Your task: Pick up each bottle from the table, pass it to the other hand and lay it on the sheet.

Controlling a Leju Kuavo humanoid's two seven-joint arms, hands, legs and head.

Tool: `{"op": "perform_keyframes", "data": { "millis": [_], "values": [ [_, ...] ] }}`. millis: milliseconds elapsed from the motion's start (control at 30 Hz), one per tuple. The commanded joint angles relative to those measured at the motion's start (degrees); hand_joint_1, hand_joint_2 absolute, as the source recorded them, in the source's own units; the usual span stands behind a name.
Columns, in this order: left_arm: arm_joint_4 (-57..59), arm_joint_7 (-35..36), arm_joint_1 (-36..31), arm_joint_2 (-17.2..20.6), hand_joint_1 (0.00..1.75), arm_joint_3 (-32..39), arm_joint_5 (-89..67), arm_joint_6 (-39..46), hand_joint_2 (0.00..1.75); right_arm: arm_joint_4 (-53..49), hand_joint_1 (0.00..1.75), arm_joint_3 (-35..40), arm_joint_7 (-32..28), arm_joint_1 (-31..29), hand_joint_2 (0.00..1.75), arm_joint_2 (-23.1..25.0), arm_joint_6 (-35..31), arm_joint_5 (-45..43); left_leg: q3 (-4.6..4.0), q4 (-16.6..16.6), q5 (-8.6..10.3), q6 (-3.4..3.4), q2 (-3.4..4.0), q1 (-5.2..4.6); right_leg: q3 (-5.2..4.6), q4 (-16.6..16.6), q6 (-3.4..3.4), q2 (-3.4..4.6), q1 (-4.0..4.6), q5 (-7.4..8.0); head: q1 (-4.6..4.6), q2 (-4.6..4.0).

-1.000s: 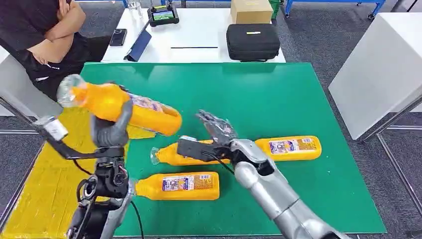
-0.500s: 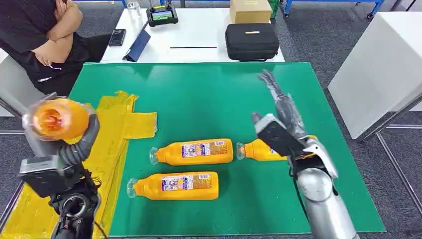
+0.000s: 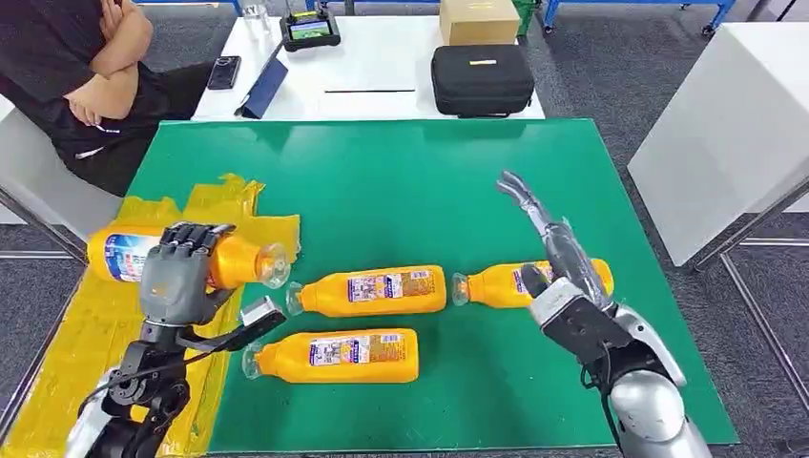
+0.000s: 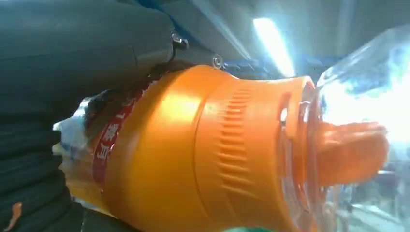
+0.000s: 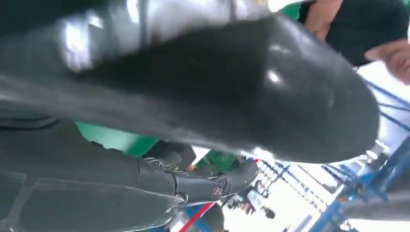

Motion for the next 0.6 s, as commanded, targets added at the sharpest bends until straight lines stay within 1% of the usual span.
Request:
{"op": "perform_keyframes", "data": {
  "millis": [33, 67, 100, 167, 233, 267, 300, 367, 433, 467, 500, 533, 600],
  "values": [
    [19.3, 2.6, -11.2, 3.1, 1.75, -11.8, -4.4, -5.8, 1.75, 1.1, 0.0, 3.0, -1.0, 0.5, 0.0, 0.2, 3.4, 2.0, 0.21, -0.1, 0.0, -0.19, -0.2, 0.02, 0.27, -0.1, 0.02, -0.29, 0.0, -0.07, 0.02, 0.0],
    [20.8, 3.7, -12.2, 2.4, 1.75, -12.2, -5.6, -6.7, 1.75, 1.2, 0.0, 3.1, -0.9, 0.6, 0.0, 0.2, 3.8, 2.5, 0.11, -0.1, 0.03, -0.12, -0.2, 0.01, 0.17, -0.1, 0.01, -0.23, 0.0, -0.03, 0.02, 0.0],
    [22.2, 4.0, -12.9, 1.3, 1.75, -12.3, -5.9, -7.6, 1.75, 1.2, 0.0, 3.3, -0.3, 0.8, 0.0, 0.2, 4.5, 3.5, 0.22, -0.1, 0.02, -0.23, -0.3, 0.04, 0.32, -0.1, 0.02, -0.37, 0.03, -0.07, -0.02, 0.0],
    [22.4, 4.3, -13.2, 0.6, 1.75, -12.4, -6.1, -7.9, 1.75, 1.1, 0.0, 3.4, -0.2, 1.1, 0.0, 0.2, 4.6, 3.7, 0.15, -0.1, 0.02, -0.16, -0.23, 0.0, 0.22, -0.1, 0.02, -0.29, 0.0, -0.05, 0.0, 0.0],
    [22.6, 5.2, -13.0, 0.1, 1.75, -12.2, -6.8, -9.1, 1.75, 1.3, 0.0, 3.5, 0.1, 1.8, 0.0, 0.4, 5.1, 4.2, 0.25, 0.0, -0.05, -0.29, -0.2, 0.07, 0.35, -0.1, 0.03, -0.3, 0.05, -0.09, 0.02, 0.0],
    [22.3, 5.4, -12.6, -0.2, 1.75, -11.7, -7.0, -9.6, 1.75, 1.4, 0.0, 3.7, 0.3, 2.0, 0.0, 0.3, 5.4, 5.0, 0.14, -0.1, -0.02, -0.16, -0.09, 0.01, 0.2, -0.1, 0.02, -0.16, -0.01, -0.05, -0.04, 0.0],
    [22.2, 5.4, -12.5, -0.3, 1.75, -11.4, -7.2, -9.9, 1.75, 1.4, 0.0, 3.8, 0.5, 2.2, 0.0, 0.4, 5.5, 5.4, 0.23, 0.0, -0.07, -0.22, -0.06, 0.05, 0.28, -0.1, 0.02, -0.16, 0.03, -0.09, 0.02, 0.0],
    [23.1, 5.2, -12.6, -1.6, 1.75, -9.5, -7.2, -11.4, 1.75, 1.0, 0.0, 4.1, 1.4, 3.0, 0.0, 0.9, 5.6, 7.6, 0.23, -0.1, -0.07, -0.23, -0.11, 0.05, 0.31, -0.1, 0.02, -0.21, 0.03, -0.1, 0.0, 0.0],
    [23.2, 5.0, -12.8, -2.0, 1.75, -9.3, -7.1, -12.1, 1.75, 0.8, 0.0, 4.2, 1.5, 3.3, 0.0, 0.9, 5.6, 7.9, 0.1, 0.0, -0.02, -0.13, -0.09, 0.02, 0.15, -0.1, 0.01, -0.15, 0.02, -0.05, 0.0, 0.0],
    [23.4, 5.0, -12.8, -2.2, 1.75, -9.0, -7.1, -12.6, 1.75, 0.5, 0.0, 4.1, 1.5, 3.5, 0.0, 0.9, 5.6, 7.9, 0.19, 0.0, -0.06, -0.21, -0.11, 0.04, 0.25, -0.1, 0.01, -0.2, 0.03, -0.09, -0.02, 0.0],
    [23.2, 4.5, -12.6, -2.6, 0.0, -8.3, -6.7, -14.2, 1.75, 0.4, 0.0, 3.8, 1.7, 3.6, 0.0, 1.2, 5.8, 8.0, 0.12, 0.0, -0.03, -0.16, -0.11, 0.01, 0.17, 0.0, 0.02, -0.18, 0.0, -0.06, 0.0, 0.0],
    [23.2, 5.6, -12.3, -3.0, 0.0, -7.4, -7.2, -17.0, 0.0, 0.4, 0.0, 4.0, 2.0, 3.7, 0.0, 1.1, 6.4, 8.3, 0.03, 0.0, -0.01, -0.12, -0.08, 0.01, 0.08, 0.0, 0.01, -0.13, 0.01, -0.03, 0.0, 0.0],
    [22.0, 6.9, -10.9, -3.5, 0.0, -5.4, -7.9, -19.7, 0.0, 0.2, 0.0, 4.4, 2.2, 4.0, 0.0, 1.0, 7.2, 8.7, 0.05, 0.0, -0.01, -0.14, -0.05, 0.01, 0.07, 0.0, 0.02, -0.11, 0.0, -0.03, 0.0, 0.0]
  ]
}}
